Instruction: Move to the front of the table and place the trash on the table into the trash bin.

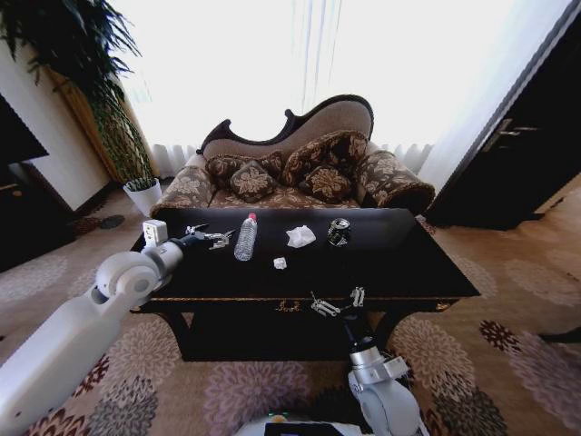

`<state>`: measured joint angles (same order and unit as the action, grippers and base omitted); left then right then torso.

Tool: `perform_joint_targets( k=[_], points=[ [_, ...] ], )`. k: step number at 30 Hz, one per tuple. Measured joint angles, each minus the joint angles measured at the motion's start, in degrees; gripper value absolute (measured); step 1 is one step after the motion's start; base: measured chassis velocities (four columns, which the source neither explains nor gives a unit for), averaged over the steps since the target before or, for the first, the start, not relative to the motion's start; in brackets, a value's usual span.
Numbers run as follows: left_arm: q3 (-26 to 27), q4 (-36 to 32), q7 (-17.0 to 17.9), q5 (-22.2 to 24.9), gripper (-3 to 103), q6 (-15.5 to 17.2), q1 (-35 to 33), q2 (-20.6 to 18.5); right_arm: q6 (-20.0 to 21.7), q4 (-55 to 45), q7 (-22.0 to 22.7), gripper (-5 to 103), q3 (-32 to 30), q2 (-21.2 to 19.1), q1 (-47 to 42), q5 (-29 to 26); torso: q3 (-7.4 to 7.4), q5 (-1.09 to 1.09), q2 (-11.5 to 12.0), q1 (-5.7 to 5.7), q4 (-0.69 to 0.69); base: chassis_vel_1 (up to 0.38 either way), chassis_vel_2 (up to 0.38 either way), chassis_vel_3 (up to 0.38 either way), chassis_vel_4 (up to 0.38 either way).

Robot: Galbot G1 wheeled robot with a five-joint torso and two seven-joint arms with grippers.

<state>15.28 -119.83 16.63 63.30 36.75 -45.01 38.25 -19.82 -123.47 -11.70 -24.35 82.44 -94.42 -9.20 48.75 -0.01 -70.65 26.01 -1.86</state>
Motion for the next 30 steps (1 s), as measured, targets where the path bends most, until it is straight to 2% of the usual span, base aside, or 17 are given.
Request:
perform_joint_targets(
  k=[4,6,8,9,13,14,19,23,30],
  points=[
    [-2.6,-0.1,2.4,-1.0,100,1.3,2.2,0.2,-0.1,0.5,-0.2,100,0.2,-0.1,0.4,0.1,0.0,0.0,0.0,0.0,0.0,0.0,0.0,0.0,0.0],
    [-5.5,0.5,4.6,-0.6,100,2.2,4.6,0.6,-0.1,0.9,-0.3,100,0.2,-0.1,0.7,0.2,0.0,0.0,0.0,-0.01,0.01,0.0,0.0,0.0,0.0],
    [-7.7,1.5,5.2,-0.6,100,2.5,6.5,1.6,-0.2,1.3,-0.4,100,0.3,-0.2,0.9,0.3,0.0,0.01,0.0,-0.01,0.01,0.0,0.0,0.0,0.0],
    [-7.7,1.5,5.2,-0.6,100,2.5,6.5,1.6,-0.2,1.3,-0.4,100,0.3,-0.2,0.9,0.3,0.0,0.01,0.0,-0.01,0.01,0.0,0.0,0.0,0.0],
    [-12.1,4.1,5.4,-1.2,100,2.5,10.1,5.7,-0.6,2.3,-0.6,100,0.4,-0.4,1.3,0.6,0.0,-0.01,0.0,0.0,0.0,0.0,0.0,0.0,0.0],
    [-12.1,4.1,5.4,-1.2,100,2.5,10.1,5.7,-0.6,2.3,-0.6,100,0.4,-0.4,1.3,0.6,0.0,-0.01,0.0,0.0,0.0,0.0,0.0,0.0,0.0],
    [-16.0,7.4,5.2,-3.3,100,2.4,12.5,10.6,-0.9,3.4,-0.8,100,0.1,-0.7,1.8,0.7,0.0,0.01,0.0,0.0,-0.01,0.0,0.0,0.0,0.0],
    [-16.5,7.9,5.1,-4.0,100,2.4,12.5,12.6,-0.9,4.0,-0.8,100,-0.2,-0.9,2.1,0.6,0.0,0.0,0.0,0.0,-0.01,0.0,0.0,0.0,0.0],
    [-16.0,7.5,4.0,-5.8,100,2.5,10.2,13.9,-1.1,4.9,-1.0,100,-0.4,-1.1,2.8,0.5,0.0,0.0,0.0,-0.01,0.01,0.0,0.0,0.0,0.0]
  ],
)
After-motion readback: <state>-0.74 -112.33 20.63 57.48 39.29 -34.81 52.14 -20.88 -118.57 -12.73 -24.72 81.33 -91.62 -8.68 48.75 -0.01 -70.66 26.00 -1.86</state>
